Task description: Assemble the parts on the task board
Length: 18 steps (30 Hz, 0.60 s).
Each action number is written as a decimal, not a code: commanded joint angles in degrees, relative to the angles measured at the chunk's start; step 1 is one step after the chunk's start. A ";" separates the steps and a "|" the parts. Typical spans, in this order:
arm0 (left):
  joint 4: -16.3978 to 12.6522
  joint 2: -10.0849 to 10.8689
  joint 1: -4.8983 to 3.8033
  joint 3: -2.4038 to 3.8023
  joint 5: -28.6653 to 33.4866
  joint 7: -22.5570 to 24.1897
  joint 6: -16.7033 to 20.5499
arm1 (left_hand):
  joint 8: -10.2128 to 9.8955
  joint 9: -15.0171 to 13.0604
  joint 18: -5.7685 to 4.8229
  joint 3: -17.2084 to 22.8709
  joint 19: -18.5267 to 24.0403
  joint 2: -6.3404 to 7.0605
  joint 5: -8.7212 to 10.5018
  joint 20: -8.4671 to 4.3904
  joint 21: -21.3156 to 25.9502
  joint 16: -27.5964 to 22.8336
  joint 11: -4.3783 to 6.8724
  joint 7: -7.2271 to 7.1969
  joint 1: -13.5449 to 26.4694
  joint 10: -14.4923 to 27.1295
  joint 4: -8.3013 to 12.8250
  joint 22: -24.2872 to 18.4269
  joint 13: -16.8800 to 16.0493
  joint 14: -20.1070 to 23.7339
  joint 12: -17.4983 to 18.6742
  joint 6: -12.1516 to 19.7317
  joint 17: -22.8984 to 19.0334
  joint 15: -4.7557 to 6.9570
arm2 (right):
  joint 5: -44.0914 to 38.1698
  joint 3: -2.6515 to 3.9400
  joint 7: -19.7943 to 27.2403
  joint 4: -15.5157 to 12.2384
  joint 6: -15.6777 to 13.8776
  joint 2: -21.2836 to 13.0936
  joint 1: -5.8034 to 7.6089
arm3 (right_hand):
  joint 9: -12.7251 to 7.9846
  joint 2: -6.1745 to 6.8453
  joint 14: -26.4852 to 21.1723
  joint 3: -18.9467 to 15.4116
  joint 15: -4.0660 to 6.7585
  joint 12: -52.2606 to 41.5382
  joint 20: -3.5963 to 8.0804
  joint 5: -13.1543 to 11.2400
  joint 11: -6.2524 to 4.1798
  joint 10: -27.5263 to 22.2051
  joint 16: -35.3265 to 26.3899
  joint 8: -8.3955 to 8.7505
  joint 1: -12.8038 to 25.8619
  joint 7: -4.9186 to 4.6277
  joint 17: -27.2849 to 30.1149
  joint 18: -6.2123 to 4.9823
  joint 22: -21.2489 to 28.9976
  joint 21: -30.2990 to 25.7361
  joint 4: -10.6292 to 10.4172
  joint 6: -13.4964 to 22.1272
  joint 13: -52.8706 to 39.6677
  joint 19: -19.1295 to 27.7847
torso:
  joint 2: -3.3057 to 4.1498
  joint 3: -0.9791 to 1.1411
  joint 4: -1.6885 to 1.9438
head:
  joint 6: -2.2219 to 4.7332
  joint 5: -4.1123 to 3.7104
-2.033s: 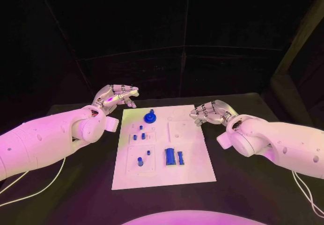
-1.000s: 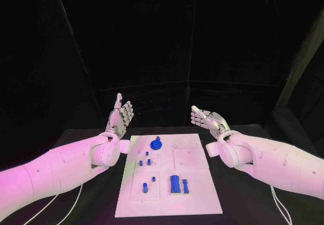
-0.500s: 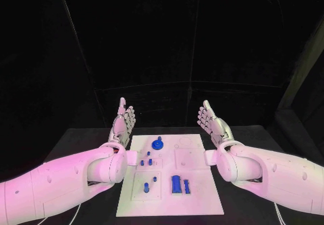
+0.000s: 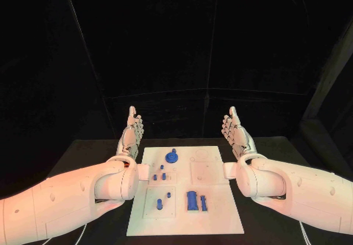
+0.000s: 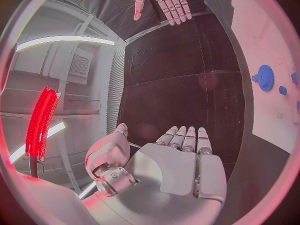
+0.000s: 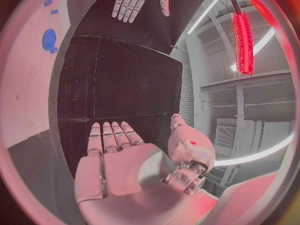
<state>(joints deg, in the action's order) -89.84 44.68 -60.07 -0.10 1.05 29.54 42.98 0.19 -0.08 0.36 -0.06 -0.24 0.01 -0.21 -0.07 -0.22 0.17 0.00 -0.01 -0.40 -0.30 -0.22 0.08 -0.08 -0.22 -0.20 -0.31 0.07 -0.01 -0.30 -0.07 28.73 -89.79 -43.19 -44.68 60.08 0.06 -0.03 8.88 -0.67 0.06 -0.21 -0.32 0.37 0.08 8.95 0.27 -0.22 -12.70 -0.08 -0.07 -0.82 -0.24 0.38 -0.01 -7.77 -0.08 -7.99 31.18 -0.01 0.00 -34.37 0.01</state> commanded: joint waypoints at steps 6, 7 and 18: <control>-0.12 0.01 -0.09 0.10 -1.05 0.26 1.13 | -0.19 0.08 -0.36 0.06 0.24 -0.01 0.21 0.07 0.22 -0.17 0.00 0.01 0.40 0.30 0.22 -0.08 0.08 0.22 0.20 0.31 -0.07 0.01 | 0.30 0.07 1.06 -0.16 -0.93 -0.01 0.08 | -0.06 0.03 -3.90 0.67 -0.06 0.21 0.32 -0.37 -0.08 -3.81 -0.27 0.22 5.57 0.08 0.07 0.82 0.24 -0.38 0.01 3.36 0.08 3.41 | 0.00 0.01 0.00 | -0.01 -0.01; -0.12 0.01 -0.09 0.10 -1.05 0.26 1.13 | -0.19 0.08 -0.36 0.06 0.24 -0.01 0.21 0.07 0.22 -0.17 0.00 0.01 0.40 0.30 0.22 -0.08 0.08 0.22 0.20 0.31 -0.07 0.01 | 0.30 0.07 1.06 -0.16 -0.93 -0.01 0.08 | -0.06 0.03 -4.02 0.67 -0.06 0.21 0.32 -0.37 -0.08 -4.16 -0.27 0.22 5.88 0.08 0.07 0.82 0.24 -0.38 0.01 3.48 0.08 3.62 | 0.00 0.01 0.00 | -0.01 -0.01; -0.12 0.01 -0.09 0.10 -1.05 0.26 1.13 | -0.19 0.08 -0.36 0.06 0.24 -0.01 0.21 0.07 0.22 -0.17 0.00 0.01 0.40 0.30 0.22 -0.08 0.08 0.22 0.20 0.31 -0.07 0.01 | 0.30 0.07 1.06 -0.16 -0.93 -0.01 0.08 | -0.06 0.03 -8.88 0.67 -0.06 0.21 0.32 -0.37 -0.08 -8.95 -0.27 0.22 12.70 0.08 0.07 0.82 0.24 -0.38 0.01 7.77 0.08 7.99 | 0.00 0.01 0.00 | -0.01 -0.01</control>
<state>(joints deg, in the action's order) -89.85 44.69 -60.06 -0.10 0.78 29.43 43.81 0.20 -0.10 0.37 -0.06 -0.24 -0.02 -0.21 -0.07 -0.22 0.17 0.00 0.00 -0.43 -0.31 -0.23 0.10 -0.05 -0.22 -0.21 -0.31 0.09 -0.02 0.14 -0.06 28.99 -89.81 -43.76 -44.68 60.07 0.07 0.06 0.20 -0.38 0.01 -0.21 0.02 0.37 0.00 0.29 0.27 -0.23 -0.37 0.02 -0.08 -0.84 -0.05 0.38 -0.03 -0.28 -0.10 -0.31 31.18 0.00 0.01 -34.37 0.01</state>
